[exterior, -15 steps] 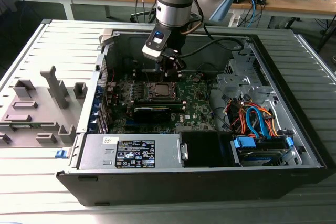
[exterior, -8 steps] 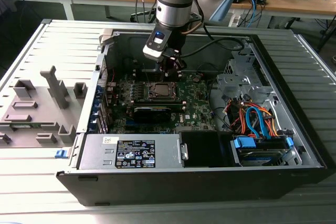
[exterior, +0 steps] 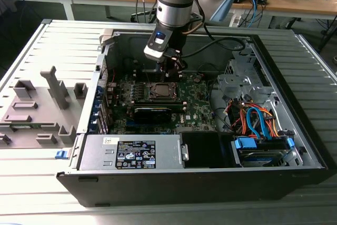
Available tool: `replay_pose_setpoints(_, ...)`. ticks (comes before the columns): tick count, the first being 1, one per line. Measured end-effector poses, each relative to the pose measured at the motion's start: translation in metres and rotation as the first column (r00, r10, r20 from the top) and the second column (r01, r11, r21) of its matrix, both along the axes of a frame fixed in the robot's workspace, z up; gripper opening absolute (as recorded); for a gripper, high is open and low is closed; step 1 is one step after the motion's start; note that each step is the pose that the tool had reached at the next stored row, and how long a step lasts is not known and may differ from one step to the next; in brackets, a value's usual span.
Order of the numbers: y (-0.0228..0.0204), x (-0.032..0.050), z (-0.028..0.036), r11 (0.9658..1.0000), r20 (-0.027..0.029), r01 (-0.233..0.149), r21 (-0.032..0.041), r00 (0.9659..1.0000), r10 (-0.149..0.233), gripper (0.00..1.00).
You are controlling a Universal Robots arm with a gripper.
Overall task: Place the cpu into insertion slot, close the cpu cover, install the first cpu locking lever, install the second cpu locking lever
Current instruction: 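Install the first cpu locking lever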
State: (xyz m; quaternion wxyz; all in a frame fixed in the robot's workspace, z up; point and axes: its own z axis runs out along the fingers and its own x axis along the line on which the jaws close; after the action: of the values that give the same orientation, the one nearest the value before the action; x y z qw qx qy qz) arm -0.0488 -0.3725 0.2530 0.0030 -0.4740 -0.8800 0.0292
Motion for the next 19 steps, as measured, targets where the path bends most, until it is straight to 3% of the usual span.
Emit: replay_pose_setpoints(19,0.0,0.0,0.0,0.999,-0.0001,-0.046,-0.0001,0.999,0.046,0.11)
